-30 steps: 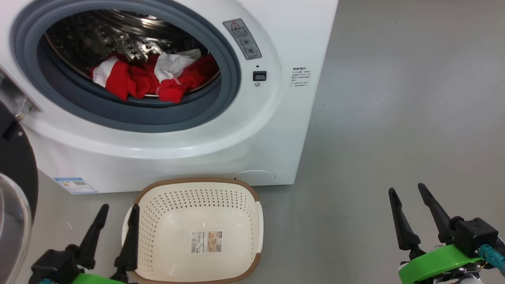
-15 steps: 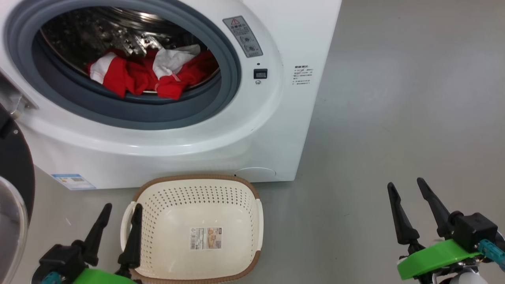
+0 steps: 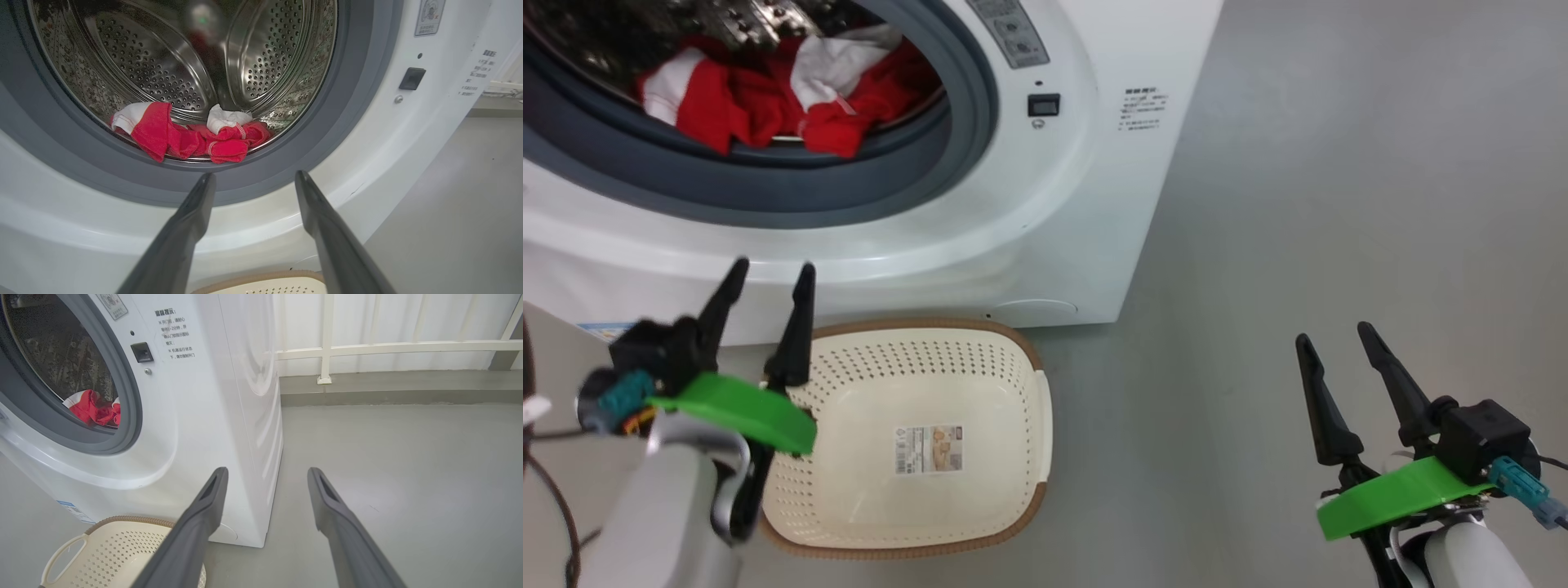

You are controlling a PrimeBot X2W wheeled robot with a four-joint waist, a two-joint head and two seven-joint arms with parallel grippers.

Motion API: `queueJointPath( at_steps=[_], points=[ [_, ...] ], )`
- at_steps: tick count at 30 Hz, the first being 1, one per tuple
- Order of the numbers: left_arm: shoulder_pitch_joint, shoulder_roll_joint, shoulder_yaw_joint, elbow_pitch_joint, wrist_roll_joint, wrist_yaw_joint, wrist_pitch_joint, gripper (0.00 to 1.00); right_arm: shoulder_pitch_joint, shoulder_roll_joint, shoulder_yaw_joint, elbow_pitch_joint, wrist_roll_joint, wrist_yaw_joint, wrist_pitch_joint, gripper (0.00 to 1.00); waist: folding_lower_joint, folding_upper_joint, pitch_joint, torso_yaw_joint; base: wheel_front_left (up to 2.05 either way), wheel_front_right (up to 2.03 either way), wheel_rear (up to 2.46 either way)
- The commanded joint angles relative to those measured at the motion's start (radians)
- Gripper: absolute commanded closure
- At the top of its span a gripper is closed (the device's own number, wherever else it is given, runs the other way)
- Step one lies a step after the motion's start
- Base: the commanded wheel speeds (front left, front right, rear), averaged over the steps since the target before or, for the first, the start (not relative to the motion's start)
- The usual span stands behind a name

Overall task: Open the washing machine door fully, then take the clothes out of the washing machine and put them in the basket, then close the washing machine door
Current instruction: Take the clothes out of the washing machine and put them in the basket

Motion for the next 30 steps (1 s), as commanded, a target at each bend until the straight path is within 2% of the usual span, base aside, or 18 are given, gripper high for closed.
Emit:
queueJointPath(
  at_steps=[1, 14, 21, 30],
  points=[
    [-0.067, 0.040, 0.017, 0.014, 0.008, -0.006, -0.005, 0.00, -0.027, 0.000, 0.032, -0.022, -0.004, 0.006, -0.012, 0.00, 0.0000, -0.0001, 0.038, -0.031, 0.00, 0.00, 0.00],
    [-0.489, 0.095, -0.088, 0.385, -0.058, -0.006, 0.004, 0.00, -0.089, 0.020, 0.067, -0.026, 0.004, 0.006, -0.012, 0.00, 0.0000, -0.0001, 0.144, -0.122, 0.00, 0.00, 0.00],
    [-0.640, 0.130, -0.151, 0.541, -0.087, -0.006, 0.028, 0.00, -0.112, 0.023, 0.081, -0.036, 0.014, 0.006, -0.012, 0.00, 0.0000, -0.0001, 0.199, -0.167, 0.00, 0.00, 0.00],
    [-0.758, 0.169, -0.184, 0.653, -0.099, -0.006, 0.057, 0.00, -0.138, 0.024, 0.100, -0.047, 0.038, 0.006, -0.012, 0.00, 0.0000, -0.0001, 0.247, -0.199, 0.00, 0.00, 0.00]
  ],
)
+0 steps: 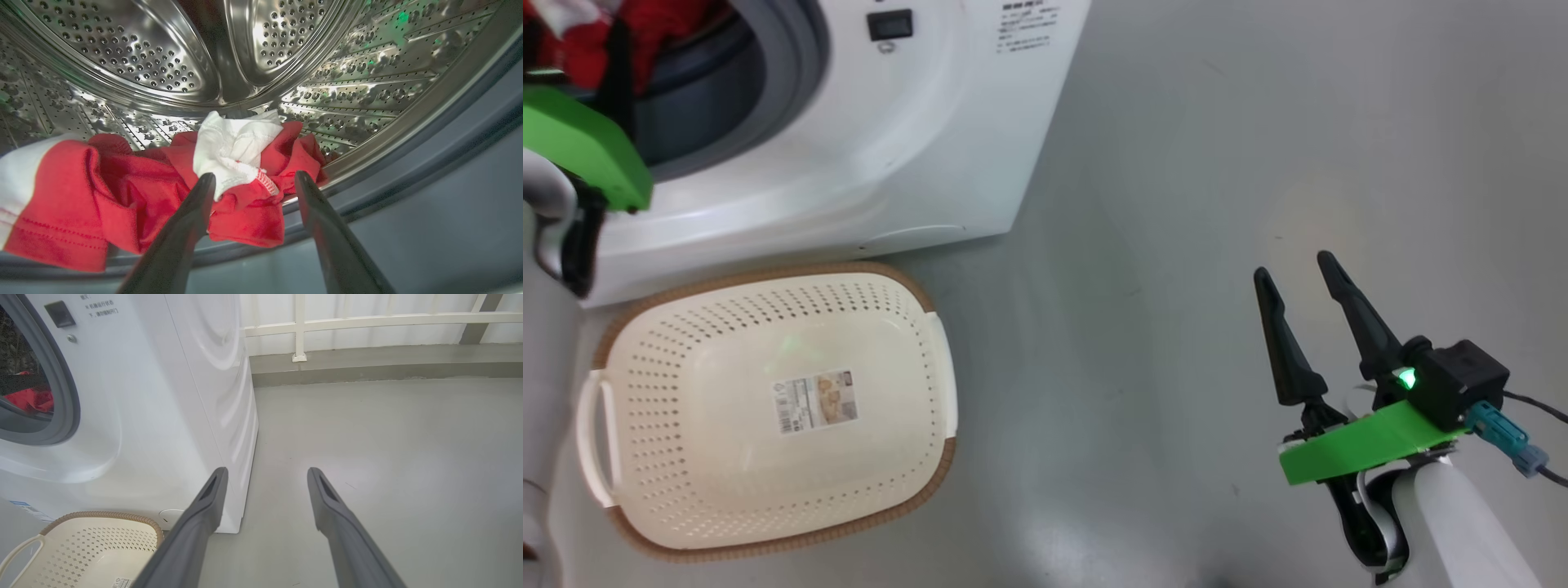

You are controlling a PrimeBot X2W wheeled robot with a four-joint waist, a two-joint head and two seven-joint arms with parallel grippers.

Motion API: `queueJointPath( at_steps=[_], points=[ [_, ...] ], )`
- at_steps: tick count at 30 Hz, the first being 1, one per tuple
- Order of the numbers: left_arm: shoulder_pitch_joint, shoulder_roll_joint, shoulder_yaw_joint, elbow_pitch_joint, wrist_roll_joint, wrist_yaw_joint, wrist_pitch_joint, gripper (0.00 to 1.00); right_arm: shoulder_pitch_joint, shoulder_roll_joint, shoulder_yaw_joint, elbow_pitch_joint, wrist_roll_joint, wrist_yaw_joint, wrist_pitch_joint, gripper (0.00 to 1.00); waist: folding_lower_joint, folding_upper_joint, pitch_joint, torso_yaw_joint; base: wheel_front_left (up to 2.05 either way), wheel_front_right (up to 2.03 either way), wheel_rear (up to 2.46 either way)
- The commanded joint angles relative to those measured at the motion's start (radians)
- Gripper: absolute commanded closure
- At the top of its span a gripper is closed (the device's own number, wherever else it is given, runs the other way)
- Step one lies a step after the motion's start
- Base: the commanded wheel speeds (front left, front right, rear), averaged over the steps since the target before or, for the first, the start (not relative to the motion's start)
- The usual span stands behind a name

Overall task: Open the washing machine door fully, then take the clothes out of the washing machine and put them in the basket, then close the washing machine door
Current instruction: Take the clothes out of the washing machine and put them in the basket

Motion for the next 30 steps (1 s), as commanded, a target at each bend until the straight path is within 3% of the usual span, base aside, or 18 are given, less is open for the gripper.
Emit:
queueJointPath(
  at_steps=[1, 19, 20, 21, 24, 30],
  points=[
    [-0.026, 0.054, 0.007, -0.008, -0.008, -0.006, 0.001, 0.00, -0.008, 0.001, 0.024, -0.025, 0.011, 0.006, -0.006, 0.00, 0.0000, -0.0001, 0.018, -0.017, 0.00, 0.00, 0.00],
    [-0.106, 0.124, -0.057, 0.066, -0.010, -0.005, 0.085, 0.00, -0.024, 0.001, 0.049, -0.031, 0.026, 0.006, -0.006, 0.00, 0.0000, -0.0001, 0.060, -0.058, 0.00, 0.00, 0.00],
    [-0.106, 0.125, -0.061, 0.068, -0.008, -0.005, 0.087, 0.10, -0.024, 0.001, 0.048, -0.032, 0.027, 0.006, -0.006, 0.00, 0.0000, -0.0001, 0.061, -0.059, 0.00, 0.00, 0.00],
    [-0.106, 0.125, -0.064, 0.069, -0.008, -0.005, 0.087, 0.44, -0.024, 0.001, 0.047, -0.033, 0.027, 0.006, -0.006, 0.00, 0.0000, -0.0001, 0.061, -0.060, 0.00, 0.00, 0.00],
    [-0.104, 0.123, -0.071, 0.072, -0.010, -0.005, 0.086, 1.00, -0.025, 0.001, 0.043, -0.035, 0.026, 0.006, -0.006, 0.00, 0.0000, -0.0001, 0.062, -0.059, 0.00, 0.00, 0.00],
    [-0.089, 0.118, -0.085, 0.074, -0.022, -0.006, 0.070, 1.00, -0.031, 0.001, 0.045, -0.037, 0.023, 0.006, -0.006, 0.00, 0.0000, -0.0001, 0.051, -0.060, 0.00, 0.00, 0.00]
  ],
)
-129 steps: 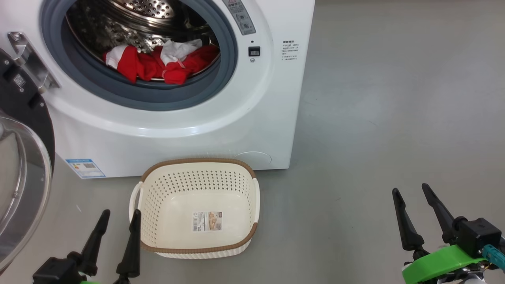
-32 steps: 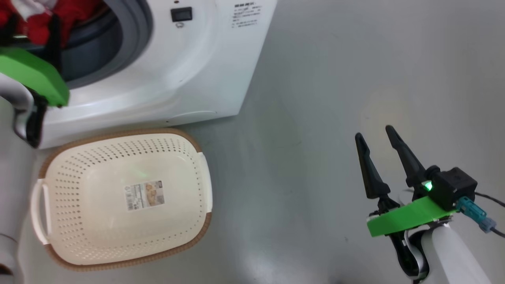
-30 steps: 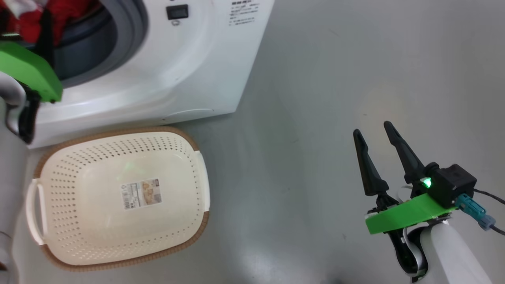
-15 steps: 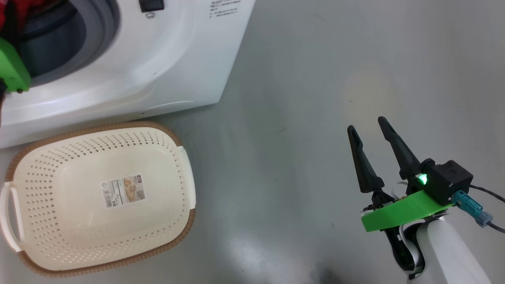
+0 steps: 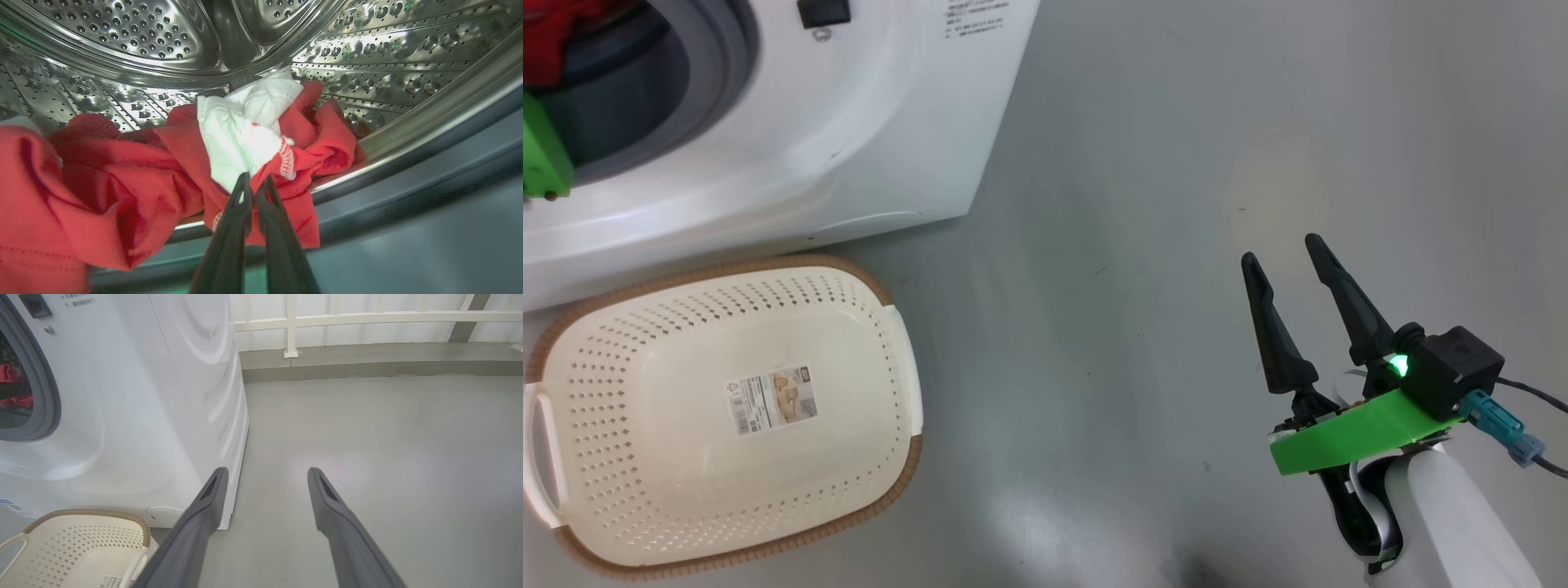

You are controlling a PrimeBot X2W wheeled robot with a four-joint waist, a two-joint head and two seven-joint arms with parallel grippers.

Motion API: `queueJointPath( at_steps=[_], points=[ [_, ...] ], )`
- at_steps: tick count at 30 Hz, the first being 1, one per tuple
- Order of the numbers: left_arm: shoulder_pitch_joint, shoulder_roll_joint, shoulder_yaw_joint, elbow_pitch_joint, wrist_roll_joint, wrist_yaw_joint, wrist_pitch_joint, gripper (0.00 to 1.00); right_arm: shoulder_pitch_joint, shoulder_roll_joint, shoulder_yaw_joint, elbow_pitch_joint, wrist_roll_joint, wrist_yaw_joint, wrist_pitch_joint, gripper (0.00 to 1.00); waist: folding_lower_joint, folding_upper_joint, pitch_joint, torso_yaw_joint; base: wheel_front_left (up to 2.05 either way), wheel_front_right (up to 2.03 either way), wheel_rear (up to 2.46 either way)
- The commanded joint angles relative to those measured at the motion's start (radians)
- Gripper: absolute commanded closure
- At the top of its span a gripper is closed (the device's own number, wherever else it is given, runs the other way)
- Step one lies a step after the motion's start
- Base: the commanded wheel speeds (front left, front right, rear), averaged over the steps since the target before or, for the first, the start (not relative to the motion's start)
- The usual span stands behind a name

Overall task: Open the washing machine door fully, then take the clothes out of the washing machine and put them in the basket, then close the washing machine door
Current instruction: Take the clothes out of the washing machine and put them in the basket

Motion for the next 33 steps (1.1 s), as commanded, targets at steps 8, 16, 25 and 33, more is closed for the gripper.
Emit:
queueJointPath(
  at_steps=[8, 16, 25, 33],
  points=[
    [0.035, 0.021, -0.002, -0.024, -0.054, -0.006, -0.070, 1.00, 0.007, 0.000, 0.007, -0.019, 0.006, 0.006, -0.006, 0.00, 0.0000, 0.0000, -0.034, 0.019, 0.00, 0.00, 0.00],
    [0.111, 0.009, 0.011, -0.059, -0.122, -0.006, -0.131, 1.00, 0.026, 0.000, -0.005, -0.015, -0.006, 0.006, -0.006, 0.00, 0.0000, 0.0000, -0.094, 0.043, 0.00, 0.00, 0.00],
    [0.227, 0.013, 0.093, -0.211, -0.187, -0.006, -0.145, 1.00, 0.053, 0.000, -0.019, -0.006, -0.022, 0.006, -0.006, 0.00, 0.0000, 0.0000, -0.159, 0.073, 0.00, 0.00, 0.00],
    [0.410, -0.019, 0.262, -0.439, -0.128, -0.006, -0.145, 1.00, 0.082, 0.000, -0.044, -0.004, -0.025, 0.006, -0.006, 0.00, 0.0000, 0.0000, -0.216, 0.106, 0.00, 0.00, 0.00]
  ],
)
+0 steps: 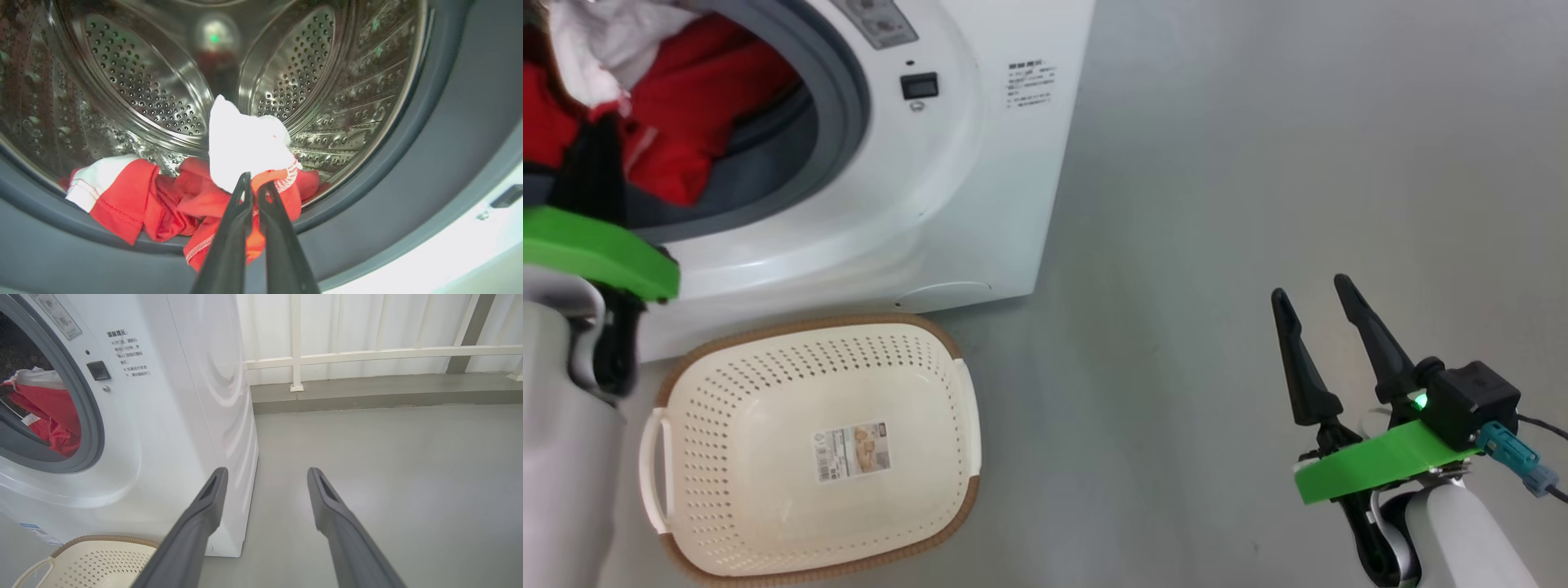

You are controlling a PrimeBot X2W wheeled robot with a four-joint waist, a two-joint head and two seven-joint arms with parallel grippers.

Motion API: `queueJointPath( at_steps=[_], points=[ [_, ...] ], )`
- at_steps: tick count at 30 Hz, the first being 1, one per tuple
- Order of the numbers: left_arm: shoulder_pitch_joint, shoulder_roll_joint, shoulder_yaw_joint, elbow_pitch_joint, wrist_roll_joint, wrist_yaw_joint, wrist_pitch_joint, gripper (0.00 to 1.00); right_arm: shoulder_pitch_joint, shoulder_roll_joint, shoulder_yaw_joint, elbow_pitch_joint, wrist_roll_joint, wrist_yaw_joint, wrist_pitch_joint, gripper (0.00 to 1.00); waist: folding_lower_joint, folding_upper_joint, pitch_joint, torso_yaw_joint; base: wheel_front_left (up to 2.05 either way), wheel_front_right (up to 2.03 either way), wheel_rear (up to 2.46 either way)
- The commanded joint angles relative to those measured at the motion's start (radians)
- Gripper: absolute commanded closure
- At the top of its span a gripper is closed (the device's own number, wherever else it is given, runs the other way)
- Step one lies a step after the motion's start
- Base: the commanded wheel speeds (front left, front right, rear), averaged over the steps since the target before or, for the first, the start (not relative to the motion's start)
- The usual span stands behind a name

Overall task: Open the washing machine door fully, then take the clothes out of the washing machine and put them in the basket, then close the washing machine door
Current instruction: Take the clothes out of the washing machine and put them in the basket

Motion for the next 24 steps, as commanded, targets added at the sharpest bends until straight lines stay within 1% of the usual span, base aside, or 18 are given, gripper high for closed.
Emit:
queueJointPath(
  at_steps=[1, 5, 12, 17, 18, 19, 20, 21, 24],
  points=[
    [0.035, 0.029, 0.055, -0.062, 0.027, -0.006, -0.012, 1.00, 0.019, 0.000, 0.011, -0.021, -0.008, 0.006, -0.006, 0.00, 0.0000, 0.0000, -0.024, 0.021, 0.00, 0.00, 0.00],
    [0.127, -0.012, 0.142, -0.188, 0.070, -0.006, -0.012, 1.00, 0.034, 0.000, -0.002, -0.022, -0.014, 0.006, -0.006, 0.00, 0.0000, 0.0000, -0.045, 0.041, 0.00, 0.00, 0.00],
    [0.281, -0.080, 0.231, -0.411, 0.134, -0.006, -0.012, 1.00, 0.051, 0.000, -0.017, -0.024, -0.022, 0.006, -0.006, 0.00, 0.0000, 0.0000, -0.068, 0.068, 0.00, 0.00, 0.00],
    [0.393, -0.114, 0.262, -0.583, 0.182, -0.006, -0.012, 1.00, 0.067, 0.000, -0.027, -0.028, -0.026, 0.006, -0.006, 0.00, 0.0000, 0.0000, -0.078, 0.085, 0.00, 0.00, 0.00],
    [0.393, -0.114, 0.262, -0.583, 0.182, -0.006, -0.012, 1.00, 0.067, 0.000, -0.027, -0.028, -0.026, 0.006, -0.006, 0.00, 0.0000, 0.0000, -0.078, 0.085, 0.00, 0.00, 0.00],
    [0.415, -0.122, 0.263, -0.615, 0.193, -0.006, -0.012, 1.00, 0.069, -0.001, -0.028, -0.029, -0.027, 0.006, -0.006, 0.00, 0.0000, 0.0000, -0.080, 0.089, 0.00, 0.00, 0.00],
    [0.436, -0.130, 0.265, -0.642, 0.200, -0.006, -0.012, 1.00, 0.071, -0.001, -0.029, -0.029, -0.027, 0.006, -0.006, 0.00, 0.0000, 0.0000, -0.081, 0.092, 0.00, 0.00, 0.00],
    [0.475, -0.145, 0.275, -0.702, 0.210, -0.006, -0.012, 1.00, 0.074, -0.001, -0.030, -0.029, -0.028, 0.006, -0.006, 0.00, 0.0000, 0.0000, -0.081, 0.096, 0.00, 0.00, 0.00],
    [0.523, -0.171, 0.295, -0.790, 0.212, -0.006, -0.012, 1.00, 0.075, -0.002, -0.034, -0.032, -0.029, 0.006, -0.006, 0.00, 0.0000, 0.0000, -0.078, 0.103, 0.00, 0.00, 0.00]
  ],
)
